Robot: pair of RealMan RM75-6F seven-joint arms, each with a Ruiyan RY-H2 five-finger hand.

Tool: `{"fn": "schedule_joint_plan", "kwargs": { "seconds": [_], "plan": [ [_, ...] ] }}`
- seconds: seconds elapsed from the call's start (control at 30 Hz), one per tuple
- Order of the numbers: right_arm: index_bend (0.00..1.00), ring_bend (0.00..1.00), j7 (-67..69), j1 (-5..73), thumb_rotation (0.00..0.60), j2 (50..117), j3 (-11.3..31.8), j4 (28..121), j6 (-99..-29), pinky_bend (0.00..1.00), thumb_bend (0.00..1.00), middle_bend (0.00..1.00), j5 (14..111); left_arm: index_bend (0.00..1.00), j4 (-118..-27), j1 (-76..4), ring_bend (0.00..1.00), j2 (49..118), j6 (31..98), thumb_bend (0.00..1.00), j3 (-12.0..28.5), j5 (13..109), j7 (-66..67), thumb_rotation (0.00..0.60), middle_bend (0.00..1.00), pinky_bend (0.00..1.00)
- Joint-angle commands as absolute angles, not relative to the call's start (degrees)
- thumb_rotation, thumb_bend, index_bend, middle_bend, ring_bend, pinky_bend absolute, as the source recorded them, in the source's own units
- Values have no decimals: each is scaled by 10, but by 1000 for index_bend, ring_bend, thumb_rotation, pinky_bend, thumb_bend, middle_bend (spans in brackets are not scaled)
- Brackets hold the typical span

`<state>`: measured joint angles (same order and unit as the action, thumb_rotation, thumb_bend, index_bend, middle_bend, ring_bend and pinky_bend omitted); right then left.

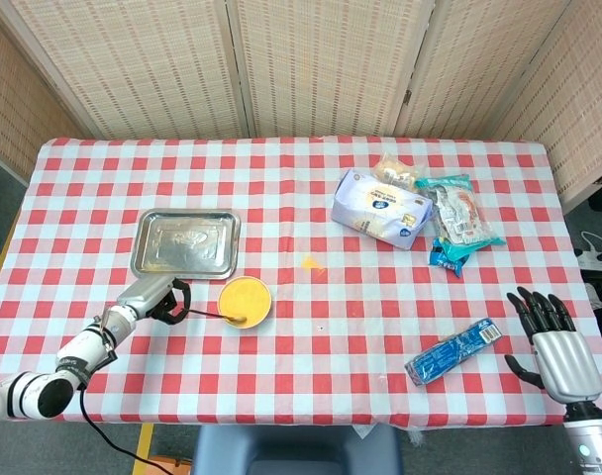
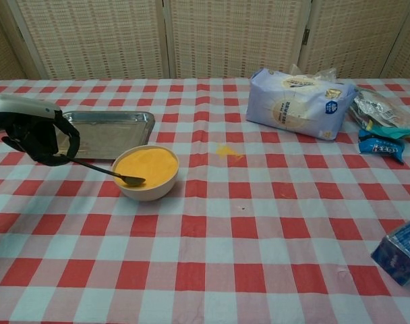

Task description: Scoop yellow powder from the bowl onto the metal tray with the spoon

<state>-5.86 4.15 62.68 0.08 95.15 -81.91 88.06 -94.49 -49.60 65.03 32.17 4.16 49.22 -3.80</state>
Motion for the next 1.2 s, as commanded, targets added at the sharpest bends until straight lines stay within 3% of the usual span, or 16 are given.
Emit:
{"fn": "schedule_joint_plan", "kwargs": {
  "seconds": [0.03, 0.7, 1.2],
  "plan": [
    [0, 0, -59, 42, 600, 627, 1, 951, -818, 0, 184, 0, 879, 957, -936, -500, 1000, 656, 322, 538, 41, 483, -34, 600, 1000, 1000],
    [0, 0, -61, 51, 600, 631, 12, 941, -796, 0, 184, 0, 849, 957, -854, -530, 1000, 703, 310, 540, 58, 419, -27, 600, 1000, 1000],
    [0, 0, -60, 49, 600, 630, 7, 945, -800, 0, 184, 0, 859, 957, -892, -529, 1000, 665, 292, 539, 68, 427, -47, 600, 1000, 1000]
  ]
}}
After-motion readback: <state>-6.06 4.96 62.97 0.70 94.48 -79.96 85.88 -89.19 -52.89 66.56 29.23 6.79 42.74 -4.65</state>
